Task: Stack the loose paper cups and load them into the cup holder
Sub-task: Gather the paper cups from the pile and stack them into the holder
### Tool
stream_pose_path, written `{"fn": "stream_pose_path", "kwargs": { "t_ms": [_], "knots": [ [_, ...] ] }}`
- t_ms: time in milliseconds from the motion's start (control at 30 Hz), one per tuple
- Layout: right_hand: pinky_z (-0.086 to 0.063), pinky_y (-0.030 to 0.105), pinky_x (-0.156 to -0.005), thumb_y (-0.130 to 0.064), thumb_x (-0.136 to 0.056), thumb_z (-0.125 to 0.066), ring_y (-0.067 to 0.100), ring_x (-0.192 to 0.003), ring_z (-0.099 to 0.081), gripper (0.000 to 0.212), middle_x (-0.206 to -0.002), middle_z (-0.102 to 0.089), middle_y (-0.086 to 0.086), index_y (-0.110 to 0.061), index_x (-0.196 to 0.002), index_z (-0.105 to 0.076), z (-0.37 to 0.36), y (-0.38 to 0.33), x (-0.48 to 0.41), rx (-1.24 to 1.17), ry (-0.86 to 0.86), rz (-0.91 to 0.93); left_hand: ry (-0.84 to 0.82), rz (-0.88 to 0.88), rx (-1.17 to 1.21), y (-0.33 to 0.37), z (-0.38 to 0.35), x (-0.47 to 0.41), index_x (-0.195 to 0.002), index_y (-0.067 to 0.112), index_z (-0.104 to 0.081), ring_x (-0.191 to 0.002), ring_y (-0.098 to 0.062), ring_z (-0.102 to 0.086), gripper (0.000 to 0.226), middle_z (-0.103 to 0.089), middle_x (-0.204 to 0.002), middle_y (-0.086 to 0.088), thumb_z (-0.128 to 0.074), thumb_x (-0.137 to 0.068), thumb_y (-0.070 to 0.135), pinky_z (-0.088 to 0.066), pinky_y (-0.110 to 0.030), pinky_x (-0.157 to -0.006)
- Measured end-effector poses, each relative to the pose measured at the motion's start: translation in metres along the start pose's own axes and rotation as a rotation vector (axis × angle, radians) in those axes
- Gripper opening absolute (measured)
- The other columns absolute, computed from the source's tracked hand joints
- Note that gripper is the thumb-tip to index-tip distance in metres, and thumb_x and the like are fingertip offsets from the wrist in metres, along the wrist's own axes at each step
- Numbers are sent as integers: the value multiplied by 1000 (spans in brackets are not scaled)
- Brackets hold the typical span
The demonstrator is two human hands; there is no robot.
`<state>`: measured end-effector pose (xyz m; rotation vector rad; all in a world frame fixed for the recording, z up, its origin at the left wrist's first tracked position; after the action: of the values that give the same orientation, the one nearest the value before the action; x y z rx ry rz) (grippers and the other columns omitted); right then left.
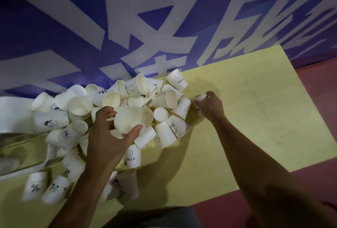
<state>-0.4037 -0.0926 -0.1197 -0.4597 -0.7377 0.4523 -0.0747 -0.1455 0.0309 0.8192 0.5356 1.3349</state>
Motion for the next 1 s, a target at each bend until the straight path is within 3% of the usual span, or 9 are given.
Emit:
{"fn": "stream_pose_path", "kwargs": {
  "t_ms": [100,200,267,367,500,633,733,1000],
  "knots": [
    [-51,36,-89,-44,-80,-74,35,-117,-61,75,-126,-64,15,-5,-138,-47,13,-1,23,-128,138,60,-15,-22,-28,-2,4,4,-125,29,-47,-101,-16,-66,82,-62,-118,9,-83,-58,61,-56,-35,-79],
    [-54,37,-93,-44,-79,-79,24,-113,-62,80,-126,-64,7,-11,-144,-46,25,-9,61,-249,208,203,-33,-49,-79,-5,5,5,-128,28,-49,-102,-14,-63,78,-61,-119,10,-91,-65,48,-50,-26,-78],
    [-48,27,-98,-39,-83,-81,17,-120,-56,78,-135,-58,3,-14,-148,-46,29,-17,94,-298,208,306,-47,-49,-102,-7,6,7,-131,25,-49,-104,-14,-63,80,-61,-123,7,-92,-66,44,-47,-24,-79],
    [-44,11,-93,-33,-84,-82,9,-124,-52,72,-135,-54,-9,-17,-146,-49,24,-30,141,-325,203,427,-52,-99,-98,-11,13,11,-134,22,-49,-105,-15,-62,83,-61,-126,4,-90,-67,45,-50,-27,-80],
    [-47,10,-79,-29,-80,-87,-2,-115,-56,63,-125,-55,-30,-30,-133,-54,3,-50,187,-351,146,526,-30,-169,-83,-26,35,19,-137,19,-51,-105,-20,-62,83,-59,-123,5,-91,-67,42,-58,-40,-84],
    [-49,14,-81,-35,-76,-90,-3,-113,-58,65,-122,-59,-27,-27,-132,-58,-30,-75,220,-322,75,563,-17,-189,-97,-52,74,24,-139,21,-52,-116,-20,-57,80,-56,-128,4,-89,-70,42,-55,-47,-92],
    [-49,23,-83,-42,-73,-91,3,-113,-60,64,-120,-64,-22,-29,-128,-60,-58,-97,241,-289,29,604,-3,-166,-83,-75,108,27,-137,23,-54,-119,-19,-56,79,-56,-132,3,-86,-70,49,-56,-46,-93],
    [-52,26,-79,-55,-73,-87,-2,-106,-57,66,-118,-60,-27,-33,-129,-59,-158,-171,318,-201,-56,698,88,-120,-12,-155,218,39,-134,28,-56,-116,-12,-57,71,-54,-130,8,-89,-71,40,-56,-38,-87]
  ]
}}
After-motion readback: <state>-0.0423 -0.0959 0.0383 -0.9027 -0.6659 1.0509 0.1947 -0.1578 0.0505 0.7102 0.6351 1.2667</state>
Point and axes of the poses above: each hand's wrist, its own x-axis away from the middle knuckle, its own z-axis out of the back of the hand, y = z × x, the point moved 2 cm from there along -x, towards the middle knuckle
